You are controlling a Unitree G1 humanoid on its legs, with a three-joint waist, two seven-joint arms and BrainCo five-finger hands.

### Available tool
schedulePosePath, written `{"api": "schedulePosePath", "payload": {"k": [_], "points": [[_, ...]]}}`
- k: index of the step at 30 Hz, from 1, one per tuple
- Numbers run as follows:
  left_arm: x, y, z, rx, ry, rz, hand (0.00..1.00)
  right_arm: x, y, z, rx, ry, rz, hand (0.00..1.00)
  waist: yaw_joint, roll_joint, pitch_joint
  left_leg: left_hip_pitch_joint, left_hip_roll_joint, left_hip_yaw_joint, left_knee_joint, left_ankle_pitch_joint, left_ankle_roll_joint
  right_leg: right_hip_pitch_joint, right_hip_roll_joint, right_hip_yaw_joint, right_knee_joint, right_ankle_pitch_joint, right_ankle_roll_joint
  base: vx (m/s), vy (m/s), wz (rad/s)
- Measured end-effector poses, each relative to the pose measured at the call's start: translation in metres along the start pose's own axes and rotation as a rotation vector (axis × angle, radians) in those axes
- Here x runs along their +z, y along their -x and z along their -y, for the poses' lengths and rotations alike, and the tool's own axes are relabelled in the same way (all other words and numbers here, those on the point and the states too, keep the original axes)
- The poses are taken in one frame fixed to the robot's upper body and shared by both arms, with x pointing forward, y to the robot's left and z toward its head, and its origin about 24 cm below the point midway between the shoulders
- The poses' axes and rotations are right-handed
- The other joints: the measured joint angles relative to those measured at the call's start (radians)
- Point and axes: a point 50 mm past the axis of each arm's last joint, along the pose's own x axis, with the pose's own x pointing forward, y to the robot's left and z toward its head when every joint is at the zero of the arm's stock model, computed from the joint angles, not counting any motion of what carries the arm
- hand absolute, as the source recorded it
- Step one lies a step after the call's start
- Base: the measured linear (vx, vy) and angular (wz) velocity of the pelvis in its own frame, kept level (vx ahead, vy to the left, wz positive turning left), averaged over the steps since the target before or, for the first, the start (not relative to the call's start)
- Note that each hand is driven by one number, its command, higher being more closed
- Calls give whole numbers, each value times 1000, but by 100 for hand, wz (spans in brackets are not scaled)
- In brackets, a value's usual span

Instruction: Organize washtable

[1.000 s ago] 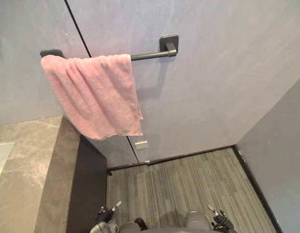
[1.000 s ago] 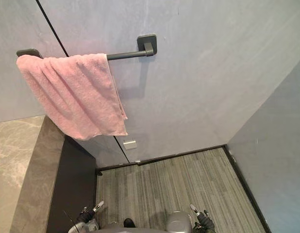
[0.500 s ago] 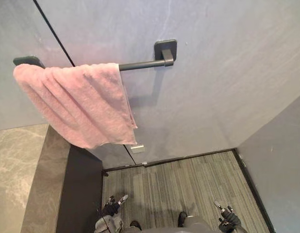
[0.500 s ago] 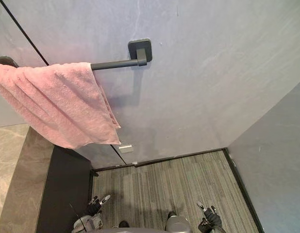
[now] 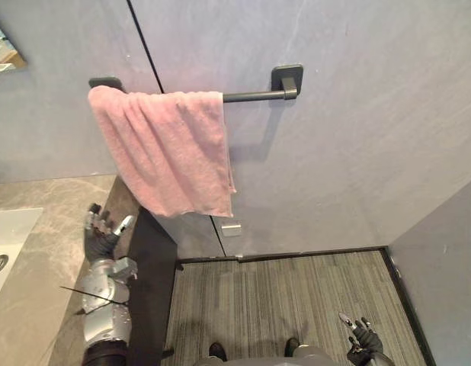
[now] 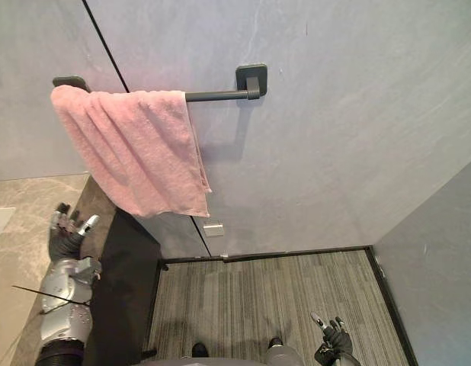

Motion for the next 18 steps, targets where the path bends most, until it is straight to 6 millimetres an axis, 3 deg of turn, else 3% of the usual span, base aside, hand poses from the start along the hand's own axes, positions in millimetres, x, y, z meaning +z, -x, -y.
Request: {"api": "schedulePosePath", "payload": {"k": [4, 10, 18], "points": [[25, -2, 11, -48, 19, 116, 0, -2, 2, 5, -7, 7, -6, 0, -2, 8, -18, -9, -1, -4, -1, 1, 2, -1, 1, 0, -15, 9, 4, -11, 4, 0], [44, -6, 11, -80, 7, 203, 0, -3, 3, 13, -7, 33, -11, 0, -6, 22, -30, -8, 1, -5, -1, 3, 3, -1, 7, 1, -15, 12, -1, 53, -4, -1], [108, -55, -1, -147, -93, 374, 0, 8, 3, 16, 38, 73, 19, 0, -3, 22, -30, -10, 2, 6, -1, 2, 2, -9, 11, 18, -18, 12, -2, 18, 2, -4]]}}
